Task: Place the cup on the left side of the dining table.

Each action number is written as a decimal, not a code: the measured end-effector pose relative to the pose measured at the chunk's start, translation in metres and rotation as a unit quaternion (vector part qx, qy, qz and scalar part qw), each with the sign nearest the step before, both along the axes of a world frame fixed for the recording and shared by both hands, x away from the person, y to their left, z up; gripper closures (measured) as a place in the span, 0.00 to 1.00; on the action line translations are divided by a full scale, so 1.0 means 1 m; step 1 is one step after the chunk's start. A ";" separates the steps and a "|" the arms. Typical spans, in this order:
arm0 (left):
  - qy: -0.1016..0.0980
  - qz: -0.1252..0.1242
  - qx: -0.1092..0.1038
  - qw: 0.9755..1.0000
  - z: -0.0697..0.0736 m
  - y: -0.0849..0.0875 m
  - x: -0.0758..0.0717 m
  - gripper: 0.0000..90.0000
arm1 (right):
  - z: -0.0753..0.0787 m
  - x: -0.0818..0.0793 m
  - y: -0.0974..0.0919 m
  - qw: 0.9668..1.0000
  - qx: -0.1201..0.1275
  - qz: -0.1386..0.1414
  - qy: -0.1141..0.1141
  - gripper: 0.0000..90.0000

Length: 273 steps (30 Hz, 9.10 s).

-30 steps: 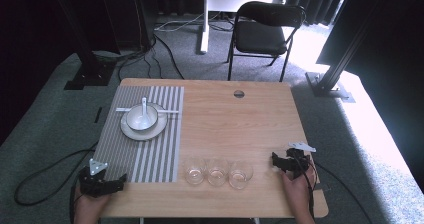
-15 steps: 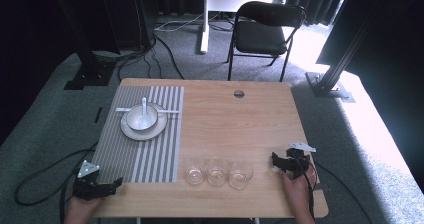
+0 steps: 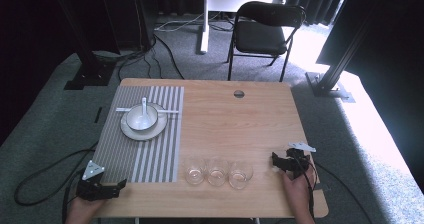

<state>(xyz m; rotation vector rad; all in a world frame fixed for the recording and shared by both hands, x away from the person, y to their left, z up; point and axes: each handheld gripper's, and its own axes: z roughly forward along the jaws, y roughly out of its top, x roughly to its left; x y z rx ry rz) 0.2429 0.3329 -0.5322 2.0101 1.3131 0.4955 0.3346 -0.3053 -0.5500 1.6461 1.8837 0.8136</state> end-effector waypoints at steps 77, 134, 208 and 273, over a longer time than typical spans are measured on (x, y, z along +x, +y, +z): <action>-0.047 -0.231 -0.007 0.972 0.033 -0.136 0.009 0.02 | 0.000 0.000 0.000 1.000 0.000 0.000 0.000 0.14; -0.064 -0.343 0.020 0.937 0.076 -0.244 0.038 0.03 | 0.000 0.000 0.000 1.000 0.000 0.000 0.000 0.14; 0.058 -0.364 0.157 0.916 0.060 -0.320 0.065 0.20 | 0.000 0.000 0.000 1.000 0.000 0.001 -0.001 0.14; 0.010 -0.228 0.130 0.965 0.119 -0.243 0.118 0.20 | 0.000 0.000 0.000 1.000 0.000 0.001 0.000 0.14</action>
